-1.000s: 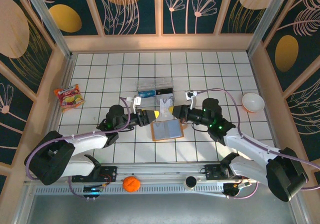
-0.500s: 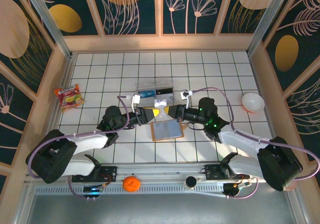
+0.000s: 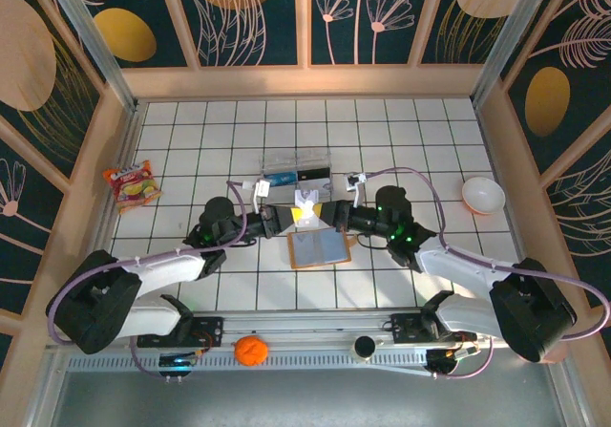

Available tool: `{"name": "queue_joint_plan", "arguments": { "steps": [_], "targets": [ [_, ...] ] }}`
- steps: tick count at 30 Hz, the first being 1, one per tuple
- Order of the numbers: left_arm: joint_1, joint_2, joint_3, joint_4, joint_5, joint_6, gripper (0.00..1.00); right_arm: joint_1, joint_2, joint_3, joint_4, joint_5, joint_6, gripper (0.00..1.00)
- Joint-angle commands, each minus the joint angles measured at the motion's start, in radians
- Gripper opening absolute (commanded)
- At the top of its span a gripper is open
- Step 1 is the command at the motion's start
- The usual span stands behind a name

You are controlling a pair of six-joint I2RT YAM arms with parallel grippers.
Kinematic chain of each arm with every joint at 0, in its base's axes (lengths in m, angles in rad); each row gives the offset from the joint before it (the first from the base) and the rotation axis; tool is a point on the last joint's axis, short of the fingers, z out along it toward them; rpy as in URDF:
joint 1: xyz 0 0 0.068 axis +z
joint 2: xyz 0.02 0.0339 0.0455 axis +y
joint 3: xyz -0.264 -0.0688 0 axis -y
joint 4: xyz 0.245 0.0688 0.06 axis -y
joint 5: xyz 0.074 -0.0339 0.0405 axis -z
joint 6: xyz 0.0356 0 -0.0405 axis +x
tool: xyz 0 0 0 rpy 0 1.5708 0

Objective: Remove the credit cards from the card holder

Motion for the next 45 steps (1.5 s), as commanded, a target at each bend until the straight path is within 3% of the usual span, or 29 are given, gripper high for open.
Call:
{"name": "queue_joint_plan", "arguments": {
  "steps": [1, 6, 11, 17, 23, 28, 38, 45],
  "targets": [
    [-0.004, -0.051, 0.103, -0.184, -0.016, 0.132, 0.00, -0.001, -0.054, 0.034, -0.149, 0.094, -0.053, 0.21],
    [-0.004, -0.057, 0.256, -0.475, -0.028, 0.303, 0.00, -0.073, -0.226, -0.010, -0.304, 0.193, -0.074, 0.24],
    [-0.010, 0.029, 0.515, -0.867, -0.079, 0.597, 0.00, -0.169, -0.342, -0.057, -0.397, 0.210, -0.050, 0.22],
    [-0.029, 0.174, 0.843, -1.263, -0.199, 1.022, 0.00, -0.238, -0.377, -0.090, -0.430, 0.174, -0.034, 0.21],
    [-0.033, 0.330, 1.085, -1.486, -0.299, 1.299, 0.00, -0.271, -0.387, -0.108, -0.450, 0.163, -0.026, 0.18],
    [-0.033, 0.484, 1.226, -1.582, -0.426, 1.413, 0.00, -0.288, -0.379, -0.104, -0.484, 0.170, -0.032, 0.17],
    [-0.075, 0.698, 1.373, -1.640, -0.563, 1.540, 0.00, -0.335, -0.329, -0.092, -0.518, 0.170, -0.047, 0.17],
    [-0.077, 0.733, 1.367, -1.619, -0.567, 1.571, 0.00, -0.351, -0.294, -0.101, -0.501, 0.168, -0.046, 0.16]
  ]
}}
